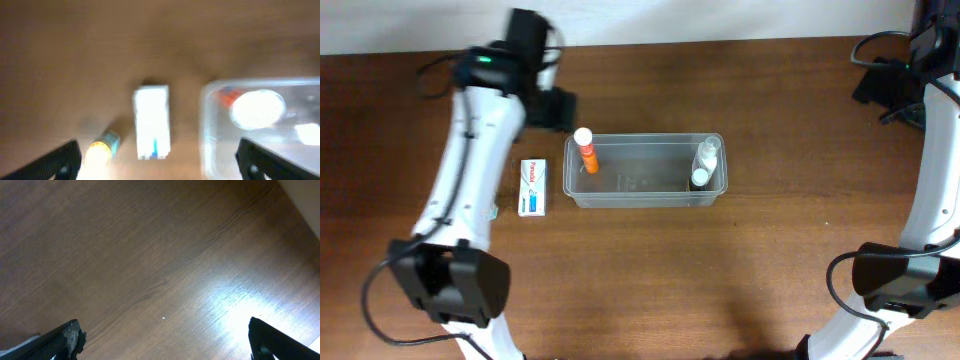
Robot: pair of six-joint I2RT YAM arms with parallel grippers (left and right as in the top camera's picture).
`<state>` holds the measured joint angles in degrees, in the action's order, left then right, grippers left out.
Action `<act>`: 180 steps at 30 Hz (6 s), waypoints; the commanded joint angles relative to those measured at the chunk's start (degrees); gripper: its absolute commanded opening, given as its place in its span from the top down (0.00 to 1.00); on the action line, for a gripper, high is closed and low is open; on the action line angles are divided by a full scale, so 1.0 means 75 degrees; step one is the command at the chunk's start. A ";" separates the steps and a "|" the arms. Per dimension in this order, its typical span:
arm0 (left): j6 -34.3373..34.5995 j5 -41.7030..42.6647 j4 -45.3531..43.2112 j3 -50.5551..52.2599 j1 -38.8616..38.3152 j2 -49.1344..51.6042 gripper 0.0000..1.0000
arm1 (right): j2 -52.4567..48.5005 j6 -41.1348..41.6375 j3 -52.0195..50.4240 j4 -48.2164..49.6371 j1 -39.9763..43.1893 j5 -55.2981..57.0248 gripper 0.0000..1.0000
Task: Pack container
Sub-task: 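Open the left gripper and lift away from the container, then lower the left gripper onto the amber jar and grasp its gold lid, then lift the amber jar and carry it right over the container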
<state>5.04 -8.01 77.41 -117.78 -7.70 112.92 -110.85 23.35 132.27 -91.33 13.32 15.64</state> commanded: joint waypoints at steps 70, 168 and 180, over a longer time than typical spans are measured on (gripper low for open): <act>0.0918 0.0385 -0.3433 0.5523 0.2363 -0.0699 0.73 | 0.0058 0.0003 0.0038 0.0006 0.0035 0.0122 0.02; -0.3730 0.0495 -0.2209 0.3404 -0.2500 0.0085 0.72 | 0.0058 0.0003 0.0038 0.0006 0.0035 0.0122 0.02; -0.4234 0.0495 -0.2270 0.3421 -0.2136 0.0087 0.72 | 0.0058 0.0003 0.0038 0.0006 0.0035 0.0122 0.02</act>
<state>-24.91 -5.06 60.62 -92.44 -25.17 113.16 -110.85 23.33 132.27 -91.33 13.32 15.64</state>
